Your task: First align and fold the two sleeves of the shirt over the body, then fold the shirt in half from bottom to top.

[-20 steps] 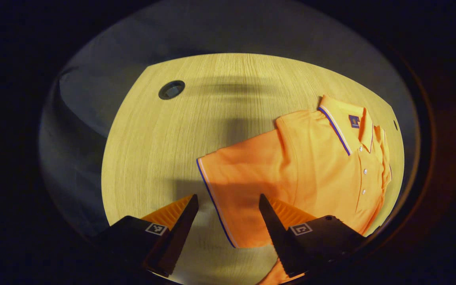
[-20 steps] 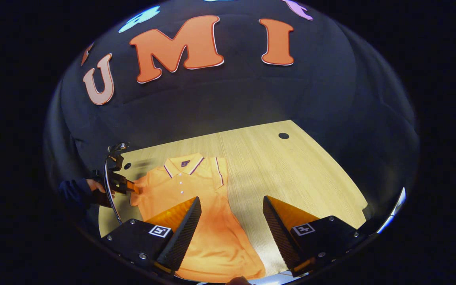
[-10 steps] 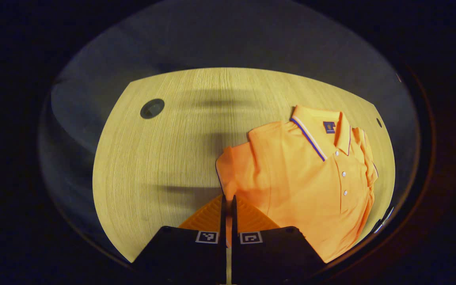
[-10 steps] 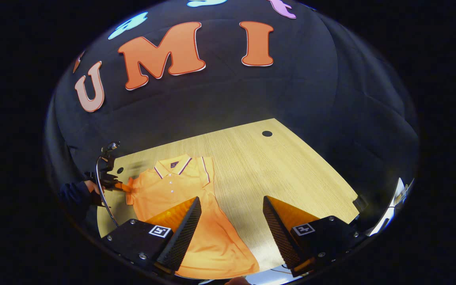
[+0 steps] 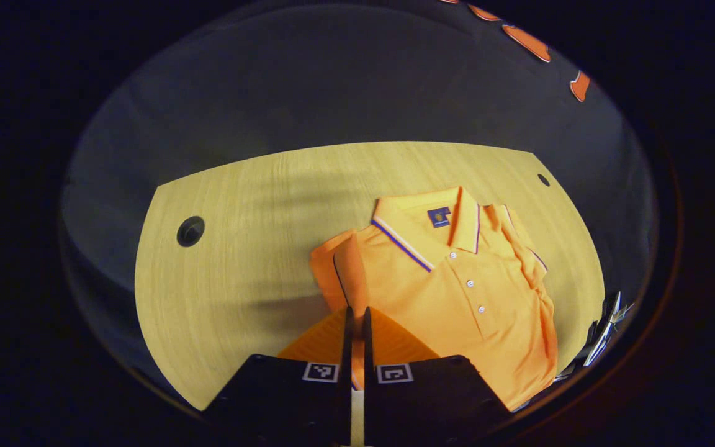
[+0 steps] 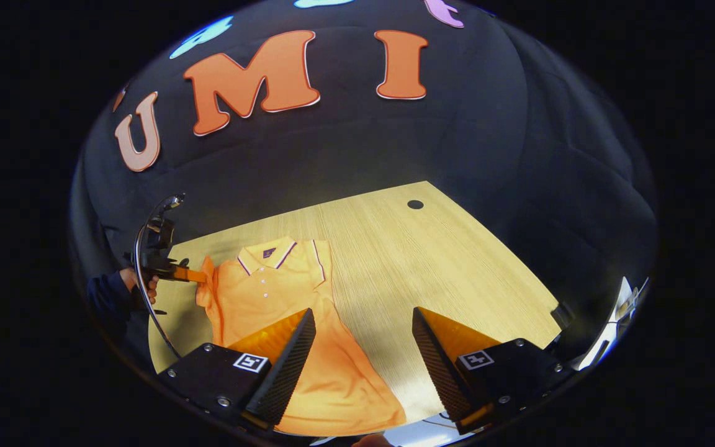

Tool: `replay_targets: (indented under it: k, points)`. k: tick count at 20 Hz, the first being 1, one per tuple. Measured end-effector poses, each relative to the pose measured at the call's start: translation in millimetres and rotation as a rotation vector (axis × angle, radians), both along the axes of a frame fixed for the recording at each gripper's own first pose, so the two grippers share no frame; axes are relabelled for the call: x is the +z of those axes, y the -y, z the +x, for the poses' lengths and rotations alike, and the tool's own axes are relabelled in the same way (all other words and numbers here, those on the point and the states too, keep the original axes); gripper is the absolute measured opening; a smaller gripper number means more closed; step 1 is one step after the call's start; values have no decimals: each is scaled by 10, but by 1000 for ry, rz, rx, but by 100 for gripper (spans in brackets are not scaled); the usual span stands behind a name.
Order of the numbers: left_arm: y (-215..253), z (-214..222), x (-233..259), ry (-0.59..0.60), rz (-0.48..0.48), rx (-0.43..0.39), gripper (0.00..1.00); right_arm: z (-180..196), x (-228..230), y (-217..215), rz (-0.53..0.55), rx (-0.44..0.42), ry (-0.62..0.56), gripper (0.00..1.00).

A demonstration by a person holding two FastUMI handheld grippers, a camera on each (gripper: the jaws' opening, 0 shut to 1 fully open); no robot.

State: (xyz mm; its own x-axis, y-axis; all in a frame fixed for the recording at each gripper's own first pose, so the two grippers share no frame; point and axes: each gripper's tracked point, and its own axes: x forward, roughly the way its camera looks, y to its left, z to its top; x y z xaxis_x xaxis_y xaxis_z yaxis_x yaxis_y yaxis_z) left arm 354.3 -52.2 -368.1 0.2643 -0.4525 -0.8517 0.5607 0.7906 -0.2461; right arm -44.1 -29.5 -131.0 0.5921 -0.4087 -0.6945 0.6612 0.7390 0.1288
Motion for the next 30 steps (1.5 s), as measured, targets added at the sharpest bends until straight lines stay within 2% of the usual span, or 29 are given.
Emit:
replay_targets:
  k: [1,3,4,6,7,10,17,26,30]
  points:
    - [160,-24,63,1,-63,-18,8,-34,-13,-10,1,-6,-5,96]
    - [417,-94,215,5,-168,-49,15,-90,-23,-23,-1,-7,-16,96]
    - [477,-140,289,7,-195,-64,26,-117,-21,-23,-2,-6,-20,96]
    - [526,-180,439,25,-228,-64,85,-114,-7,-2,-2,-3,-13,96]
    - [472,-167,523,38,-225,-53,91,-114,-2,9,-1,1,-8,96]
    - [342,-148,684,117,-215,-7,97,-87,36,90,-25,17,9,96]
    - [-45,-453,1667,376,-289,115,98,7,302,234,-184,75,138,95]
    - [-606,-1205,2767,713,-353,303,98,18,787,-32,-331,250,388,95]
    - [-821,-1671,3028,826,-348,339,98,-49,873,-55,-372,293,469,96]
